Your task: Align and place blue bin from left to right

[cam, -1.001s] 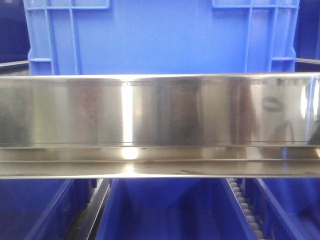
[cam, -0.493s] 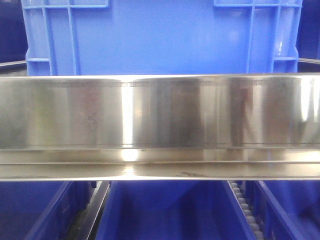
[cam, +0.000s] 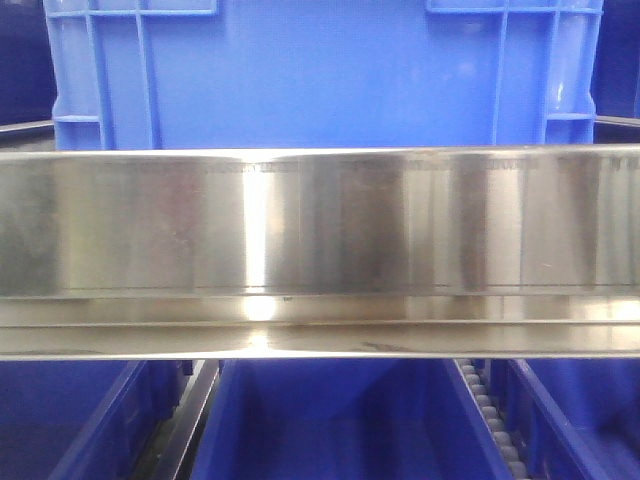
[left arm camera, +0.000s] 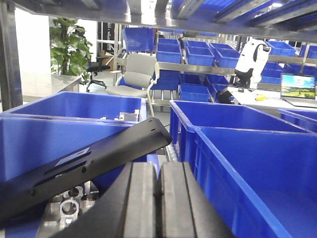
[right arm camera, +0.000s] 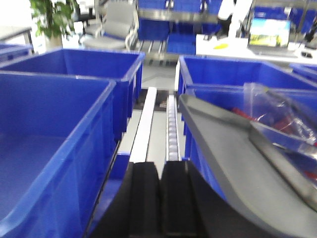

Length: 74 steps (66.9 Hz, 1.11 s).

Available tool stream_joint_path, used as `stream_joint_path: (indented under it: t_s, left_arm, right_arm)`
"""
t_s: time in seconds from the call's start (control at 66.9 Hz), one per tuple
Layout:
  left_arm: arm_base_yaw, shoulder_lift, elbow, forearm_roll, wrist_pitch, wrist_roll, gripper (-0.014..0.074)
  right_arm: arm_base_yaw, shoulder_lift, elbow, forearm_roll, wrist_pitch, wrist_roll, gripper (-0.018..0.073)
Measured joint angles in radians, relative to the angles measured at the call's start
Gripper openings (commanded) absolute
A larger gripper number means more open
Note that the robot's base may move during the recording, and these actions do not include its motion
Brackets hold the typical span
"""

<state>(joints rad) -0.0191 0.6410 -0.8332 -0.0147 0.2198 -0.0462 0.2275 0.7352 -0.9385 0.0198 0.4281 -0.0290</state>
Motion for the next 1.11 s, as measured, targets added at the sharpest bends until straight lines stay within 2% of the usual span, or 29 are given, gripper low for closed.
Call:
stream_joint_path:
  t_s: [0.09,0.209,0.344,0.568,0.732,0.852,0.957,1.031,1.106]
  left_arm:
    - [0.000,0.032,0.000,0.000,-0.039,0.000,-0.0111]
    - [0.000,0.079,-0.041,0.000,-0.020,0.000,-0.0111]
    - [0.000,0.171,-0.160,0.000,0.103,0.000,-0.0111]
    - [0.000,0.388,-0.388,0.000,0.280,0.000,-0.0111]
    - [-0.001,0.530,-0.545,0.000,0.375,0.000,-0.0111]
    - [-0.029,0.618,-0.639,0.009,0.440,0.000,-0.0111]
    - [-0.083,0.701,-0.714,0.027,0.492,0.000,-0.0111]
    - [-0.131,0.753,-0.762,0.071,0.514,-0.025,-0.0111]
    - [-0.169,0.803,-0.798,0.134,0.525,-0.087,-0.0111]
  right_arm:
    - [0.000,0.035,-0.004,0.003,-0.002,0.000,-0.0081]
    - [0.000,0.063,-0.008,0.005,-0.025,0.000,-0.0081]
    - [0.000,0.112,-0.061,0.007,-0.005,0.009,-0.0081]
    - [0.000,0.250,-0.206,0.008,0.180,0.029,-0.0077]
    - [0.000,0.367,-0.301,0.008,0.257,0.044,-0.0077]
    - [0.002,0.448,-0.364,0.008,0.276,0.065,-0.0077]
    - [0.004,0.524,-0.430,0.010,0.285,0.097,-0.0076]
    - [0.013,0.572,-0.482,0.010,0.305,0.110,-0.0076]
    - [0.030,0.617,-0.540,0.002,0.335,0.122,-0.0075]
